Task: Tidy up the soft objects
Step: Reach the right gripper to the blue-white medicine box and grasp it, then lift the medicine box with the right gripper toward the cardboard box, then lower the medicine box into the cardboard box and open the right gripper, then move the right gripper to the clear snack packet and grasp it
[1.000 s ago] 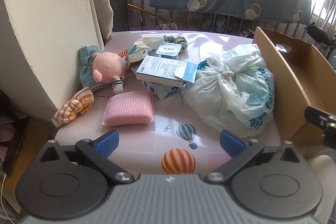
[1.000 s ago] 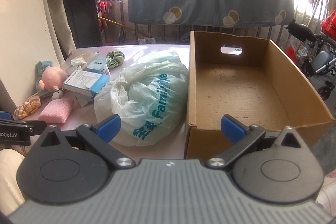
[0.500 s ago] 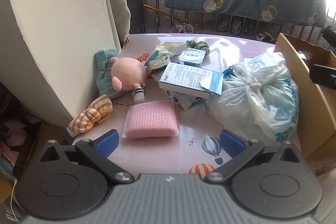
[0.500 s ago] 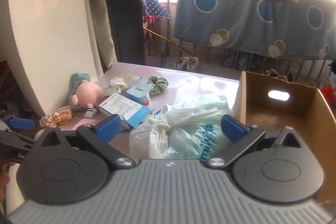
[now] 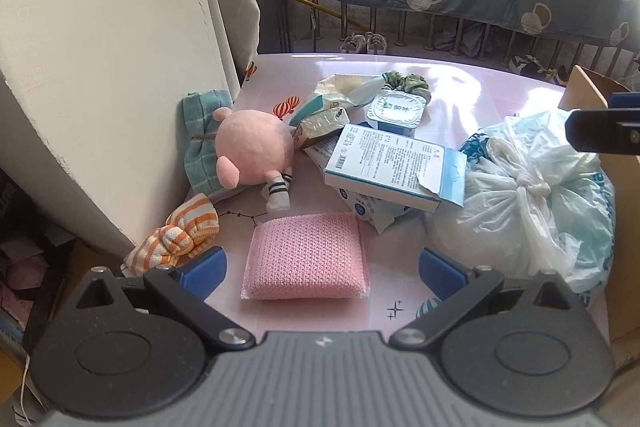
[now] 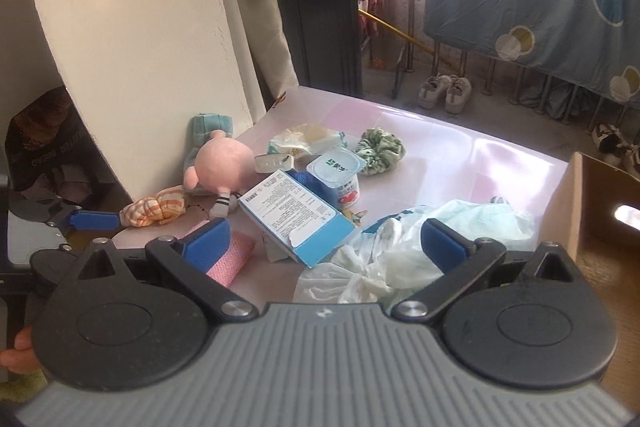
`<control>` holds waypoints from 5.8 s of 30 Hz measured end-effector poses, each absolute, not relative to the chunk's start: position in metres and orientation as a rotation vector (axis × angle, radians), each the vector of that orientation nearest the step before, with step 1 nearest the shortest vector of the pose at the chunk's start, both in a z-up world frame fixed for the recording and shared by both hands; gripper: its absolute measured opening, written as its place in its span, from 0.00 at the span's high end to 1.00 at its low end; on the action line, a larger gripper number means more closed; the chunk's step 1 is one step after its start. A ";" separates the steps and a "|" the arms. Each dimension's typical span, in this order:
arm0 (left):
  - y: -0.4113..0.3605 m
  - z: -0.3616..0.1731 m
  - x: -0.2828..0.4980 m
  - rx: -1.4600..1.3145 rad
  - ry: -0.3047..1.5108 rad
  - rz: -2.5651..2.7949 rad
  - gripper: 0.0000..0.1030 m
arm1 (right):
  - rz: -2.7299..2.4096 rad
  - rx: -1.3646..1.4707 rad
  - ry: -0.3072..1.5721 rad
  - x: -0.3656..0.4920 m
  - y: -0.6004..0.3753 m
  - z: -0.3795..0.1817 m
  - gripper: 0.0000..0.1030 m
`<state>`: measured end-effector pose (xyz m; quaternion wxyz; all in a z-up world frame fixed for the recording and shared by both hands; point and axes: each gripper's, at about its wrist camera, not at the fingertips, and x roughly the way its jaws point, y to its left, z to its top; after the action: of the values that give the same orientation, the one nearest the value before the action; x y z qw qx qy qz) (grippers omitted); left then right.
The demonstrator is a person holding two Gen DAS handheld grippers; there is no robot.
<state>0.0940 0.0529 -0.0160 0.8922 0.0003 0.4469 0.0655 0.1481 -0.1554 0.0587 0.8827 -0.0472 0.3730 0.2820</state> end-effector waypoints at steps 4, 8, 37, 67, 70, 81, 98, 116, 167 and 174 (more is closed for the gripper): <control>0.054 -0.027 0.110 0.007 0.936 0.141 0.00 | 0.667 -0.083 0.810 0.174 -0.145 0.047 0.01; 0.056 -0.040 0.121 -0.021 0.897 0.106 0.00 | 0.757 -0.027 0.861 0.209 -0.133 0.029 0.01; 0.069 -0.087 0.200 -0.400 0.992 -0.086 0.33 | 0.858 0.286 1.278 0.334 -0.090 -0.103 0.64; 0.000 0.040 0.105 -0.133 0.768 -0.147 0.33 | 0.851 0.431 1.056 0.226 -0.166 0.034 0.70; -0.022 0.053 0.099 -0.109 0.746 -0.194 0.33 | 0.824 0.454 1.019 0.211 -0.195 0.050 0.70; -0.115 0.070 0.104 -0.025 0.709 -0.388 0.33 | 0.653 0.555 0.914 0.157 -0.321 0.083 0.70; -0.243 0.041 0.167 0.098 0.790 -0.521 0.33 | 0.440 0.631 0.865 0.160 -0.455 0.045 0.70; -0.260 0.001 0.254 0.105 0.870 -0.463 0.31 | 0.238 0.736 1.077 0.293 -0.511 -0.086 0.69; 0.018 -0.015 0.077 -0.012 0.769 -0.089 0.24 | 0.061 0.706 1.009 0.291 -0.440 -0.068 0.54; 0.038 -0.018 0.047 -0.008 0.722 -0.038 0.24 | 0.185 0.676 0.953 0.253 -0.419 -0.019 0.54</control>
<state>0.0474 0.0379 -0.0183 0.9354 -0.0041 0.3531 -0.0184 0.2534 -0.4191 -0.0192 0.8301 0.3188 0.4492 0.0871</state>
